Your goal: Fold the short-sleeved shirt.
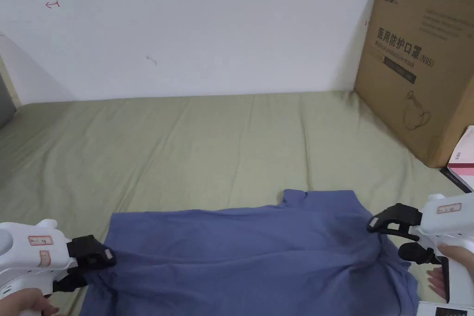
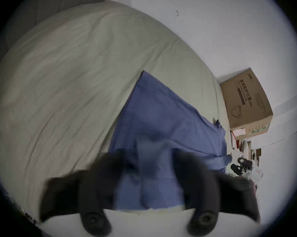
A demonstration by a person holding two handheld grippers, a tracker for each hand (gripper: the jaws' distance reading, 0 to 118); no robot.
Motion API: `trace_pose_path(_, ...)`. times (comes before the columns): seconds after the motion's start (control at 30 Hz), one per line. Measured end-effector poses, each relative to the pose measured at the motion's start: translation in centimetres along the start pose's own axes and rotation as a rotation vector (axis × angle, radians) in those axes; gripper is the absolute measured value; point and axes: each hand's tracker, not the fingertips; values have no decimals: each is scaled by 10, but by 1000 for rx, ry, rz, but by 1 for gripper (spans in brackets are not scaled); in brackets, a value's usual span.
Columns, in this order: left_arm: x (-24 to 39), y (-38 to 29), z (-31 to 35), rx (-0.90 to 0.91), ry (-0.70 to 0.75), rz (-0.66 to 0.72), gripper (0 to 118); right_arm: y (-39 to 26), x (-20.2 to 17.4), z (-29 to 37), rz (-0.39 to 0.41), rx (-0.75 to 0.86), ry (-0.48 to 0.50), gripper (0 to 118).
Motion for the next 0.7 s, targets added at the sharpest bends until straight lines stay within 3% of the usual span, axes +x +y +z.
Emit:
trace_pose_path(0.03, 0, -1, -1, 7, 0, -3, 101, -3, -1, 0, -3, 21, 13, 91)
trace_pose_path(0.07, -2, -3, 1, 9, -20, 3, 109, -5, -1, 0, 2, 36, 27, 91)
trace_pose_path(0.17, -4, -6, 10, 32, -67, 33, 108, -15, -7, 10, 70, 85, 73, 91)
trace_pose_path(0.27, 5, -19, 34, 123, -70, 11, 108, -37, -20, 37, 229, 185, 48, 91)
trace_pose_path(0.37, 20, -43, 72, 300, -43, -149, 105, -74, -36, 74, 416, 331, 12, 91)
trace_pose_path(0.4, 28, -60, 87, 377, -12, -217, 99, -90, -40, 88, 462, 378, 3, 90)
trace_pose_path(0.47, 37, -88, 111, 497, 23, -335, 66, -119, -42, 109, 536, 442, 32, 82)
trace_pose_path(0.5, 40, -104, 121, 546, 41, -386, 41, -135, -41, 119, 563, 492, 45, 62)
trace_pose_path(0.6, 50, -139, 134, 585, 138, -494, 13, -168, -41, 135, 591, 552, 80, 27)
trace_pose_path(0.63, 48, -150, 139, 594, 116, -498, 1, -178, -42, 138, 582, 589, 25, 0)
trace_pose_path(0.67, 47, -158, 142, 586, 62, -488, 1, -182, -41, 141, 548, 582, 51, 0)
trace_pose_path(0.7, 39, -156, 141, 566, 10, -471, 0, -183, -36, 142, 495, 532, 166, 0)
